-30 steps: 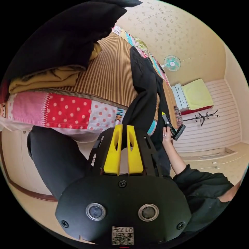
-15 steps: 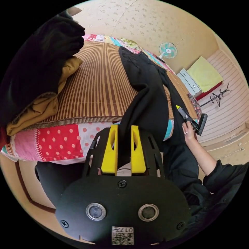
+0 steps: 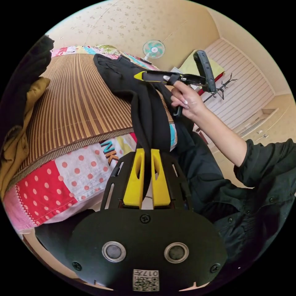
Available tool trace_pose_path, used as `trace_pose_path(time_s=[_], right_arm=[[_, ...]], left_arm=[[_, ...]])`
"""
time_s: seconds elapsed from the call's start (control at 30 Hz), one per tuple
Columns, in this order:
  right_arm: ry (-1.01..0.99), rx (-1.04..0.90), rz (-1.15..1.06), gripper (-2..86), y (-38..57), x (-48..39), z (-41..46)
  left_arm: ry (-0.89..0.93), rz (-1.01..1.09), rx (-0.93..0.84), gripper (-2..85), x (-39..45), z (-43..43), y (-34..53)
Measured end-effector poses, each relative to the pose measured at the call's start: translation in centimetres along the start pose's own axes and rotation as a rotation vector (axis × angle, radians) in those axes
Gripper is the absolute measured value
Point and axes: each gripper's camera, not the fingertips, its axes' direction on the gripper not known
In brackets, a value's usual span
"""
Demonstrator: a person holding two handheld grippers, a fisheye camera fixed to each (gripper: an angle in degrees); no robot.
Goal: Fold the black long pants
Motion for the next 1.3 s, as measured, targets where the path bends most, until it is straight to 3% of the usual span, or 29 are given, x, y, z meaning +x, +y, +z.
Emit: trace_pose_path(time_s=[0.07,0.2,0.4,0.53,0.7,0.8,0.87,0.97,1.17,1.3], right_arm=[[0.085,-0.170,0.009,5.4,-3.1,-0.8,4.9],[0.035,-0.239,0.078,1.8,-8.2,-1.9,9.1],[-0.039,-0.112,0.085,0.7,-13.0,-2.8,13.8],[0.043,-0.045,0.085,0.7,-15.8,-3.9,15.9],[0.176,-0.050,0.029,0.6,-19.2,-5.1,17.5],[0.154,-0.066,-0.009,0.8,-19.5,-4.8,16.3],[0.080,-0.069,-0.011,1.0,-18.6,-4.4,14.0],[-0.078,0.113,-0.055,2.1,-11.9,-4.0,6.4],[-0.003,0.178,0.194,8.3,6.3,0.5,-1.9],[-0.304,0.150,0.235,9.1,12.7,0.8,-0.9]], left_arm=[[0.064,-0.026,0.029,4.0,-0.8,-0.7,0.2],[0.152,-0.065,0.056,4.0,-1.9,-1.5,0.1],[0.074,-0.209,0.138,4.4,-4.8,-3.8,-1.2],[0.081,-0.309,0.266,4.7,-7.0,-6.4,0.2],[0.042,-0.298,0.280,4.6,-6.7,-7.0,-0.6],[0.028,-0.284,0.281,4.3,-6.3,-7.0,-0.8],[0.029,-0.283,0.280,4.2,-6.3,-6.8,-0.9],[0.035,-0.294,0.285,4.1,-6.3,-6.7,-1.1],[0.026,-0.316,0.297,4.0,-6.0,-5.8,-1.6],[0.026,-0.349,0.304,3.7,-5.8,-4.8,-1.4]])
